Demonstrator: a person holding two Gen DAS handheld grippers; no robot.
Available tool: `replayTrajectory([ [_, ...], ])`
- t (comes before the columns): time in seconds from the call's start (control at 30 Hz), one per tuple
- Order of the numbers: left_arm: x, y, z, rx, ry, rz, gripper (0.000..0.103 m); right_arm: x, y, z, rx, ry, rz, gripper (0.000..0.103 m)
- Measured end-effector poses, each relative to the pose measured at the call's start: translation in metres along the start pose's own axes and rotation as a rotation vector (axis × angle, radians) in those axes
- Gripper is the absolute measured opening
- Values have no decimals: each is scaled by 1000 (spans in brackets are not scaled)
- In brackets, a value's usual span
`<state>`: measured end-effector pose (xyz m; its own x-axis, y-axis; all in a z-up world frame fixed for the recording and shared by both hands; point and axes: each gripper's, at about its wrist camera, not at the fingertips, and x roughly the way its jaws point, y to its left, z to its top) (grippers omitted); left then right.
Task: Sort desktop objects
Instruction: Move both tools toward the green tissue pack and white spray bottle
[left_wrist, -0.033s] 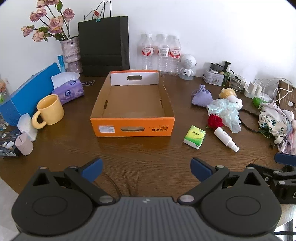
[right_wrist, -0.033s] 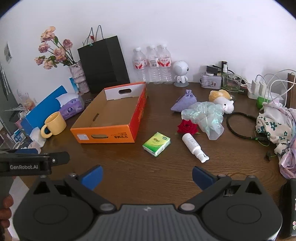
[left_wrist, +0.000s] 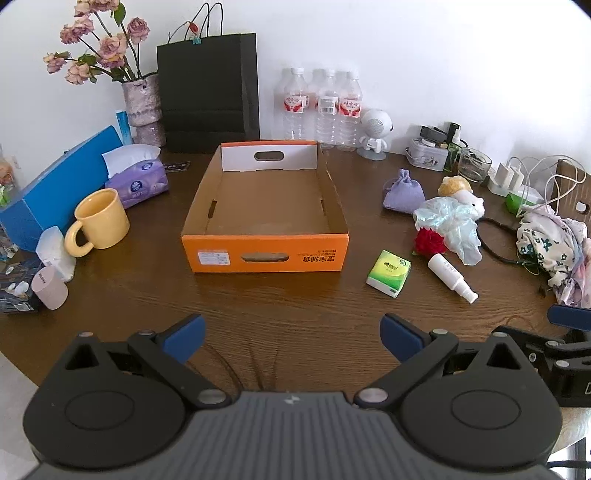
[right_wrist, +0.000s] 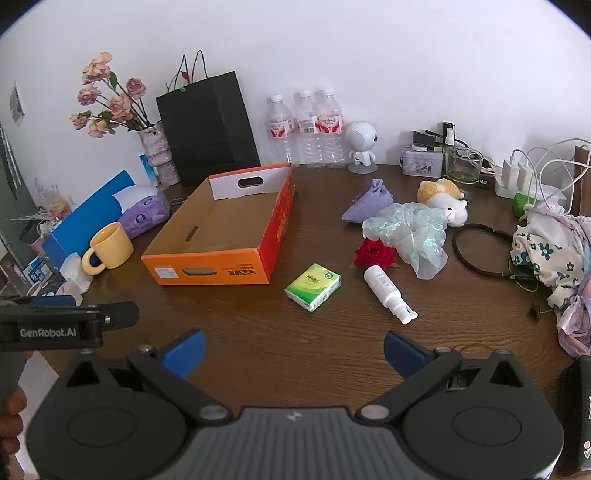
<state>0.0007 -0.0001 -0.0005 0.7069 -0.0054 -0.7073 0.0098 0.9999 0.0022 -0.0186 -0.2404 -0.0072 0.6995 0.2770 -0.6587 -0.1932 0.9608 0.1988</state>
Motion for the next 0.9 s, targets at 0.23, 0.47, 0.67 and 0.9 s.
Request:
replayTrajectory([
  [0.23,-10,12,-5,0,-25,-28,103,-3,2,1,-2,-22,-6,103],
  [0.47,-5,-6,2,21,-3,-1,103,-8,-2,1,-3,-15,-10,103],
  [0.67,-3,-7,2,21,-2,-4,103,-8,-2,2,-4,-13,-17,103],
  [0.9,-1,-10,1,20,-2,-2,103,-5,-4,-1,-8,-15,-20,103],
])
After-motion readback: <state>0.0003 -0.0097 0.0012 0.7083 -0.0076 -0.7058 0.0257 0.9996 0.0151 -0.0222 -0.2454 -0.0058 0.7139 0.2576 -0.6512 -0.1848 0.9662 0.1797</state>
